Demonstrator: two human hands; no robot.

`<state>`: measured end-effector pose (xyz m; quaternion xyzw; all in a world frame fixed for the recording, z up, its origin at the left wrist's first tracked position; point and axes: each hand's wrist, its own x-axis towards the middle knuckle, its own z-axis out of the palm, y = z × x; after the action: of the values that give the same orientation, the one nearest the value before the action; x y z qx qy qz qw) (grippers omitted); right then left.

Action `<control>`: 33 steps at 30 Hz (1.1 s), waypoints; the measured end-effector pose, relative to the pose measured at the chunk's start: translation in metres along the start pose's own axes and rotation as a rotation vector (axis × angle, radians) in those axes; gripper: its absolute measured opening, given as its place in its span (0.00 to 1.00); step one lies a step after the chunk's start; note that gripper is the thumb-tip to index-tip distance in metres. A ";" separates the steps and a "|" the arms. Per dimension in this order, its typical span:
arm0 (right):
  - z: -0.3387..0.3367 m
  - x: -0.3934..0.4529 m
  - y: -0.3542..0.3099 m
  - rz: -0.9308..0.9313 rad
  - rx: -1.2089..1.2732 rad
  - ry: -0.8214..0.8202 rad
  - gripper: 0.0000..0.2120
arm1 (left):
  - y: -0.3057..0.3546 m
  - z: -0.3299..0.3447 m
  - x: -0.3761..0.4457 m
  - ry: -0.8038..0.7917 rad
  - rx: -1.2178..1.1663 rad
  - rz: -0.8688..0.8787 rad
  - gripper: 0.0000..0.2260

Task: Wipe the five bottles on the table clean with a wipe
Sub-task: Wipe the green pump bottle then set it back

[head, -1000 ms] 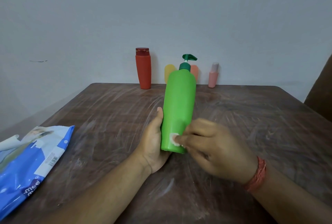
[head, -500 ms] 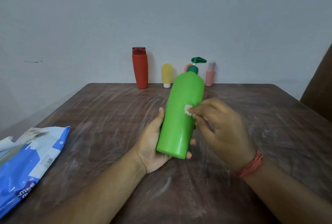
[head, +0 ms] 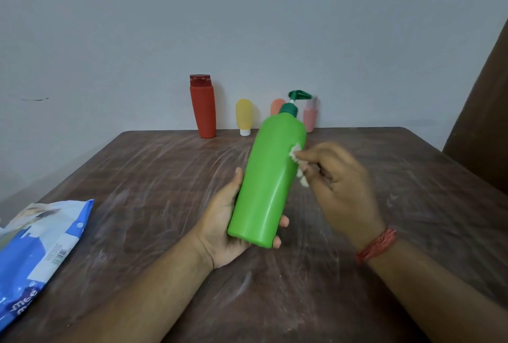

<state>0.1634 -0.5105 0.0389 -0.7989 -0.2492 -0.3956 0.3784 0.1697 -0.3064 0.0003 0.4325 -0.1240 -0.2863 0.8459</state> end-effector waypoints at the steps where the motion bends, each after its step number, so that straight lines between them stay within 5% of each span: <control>1: 0.005 -0.003 -0.004 -0.034 -0.012 -0.065 0.09 | 0.001 0.000 0.001 0.047 -0.024 0.032 0.31; 8: 0.020 -0.010 -0.028 -0.095 0.028 -0.251 0.13 | 0.002 0.003 0.007 0.288 -0.215 0.288 0.29; 17: 0.021 -0.019 -0.036 -0.093 0.093 -0.391 0.09 | 0.016 -0.002 -0.001 0.397 -0.266 0.344 0.35; 25: 0.029 -0.023 -0.047 -0.530 -0.219 -0.498 0.09 | 0.011 0.010 0.003 0.440 0.023 0.270 0.41; 33: 0.029 -0.021 -0.045 -0.551 -0.265 -0.442 0.08 | 0.009 0.018 0.004 0.364 0.204 0.252 0.42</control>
<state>0.1330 -0.4630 0.0284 -0.8100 -0.4771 -0.3295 0.0880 0.1676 -0.3165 0.0180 0.5411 -0.0508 -0.0821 0.8354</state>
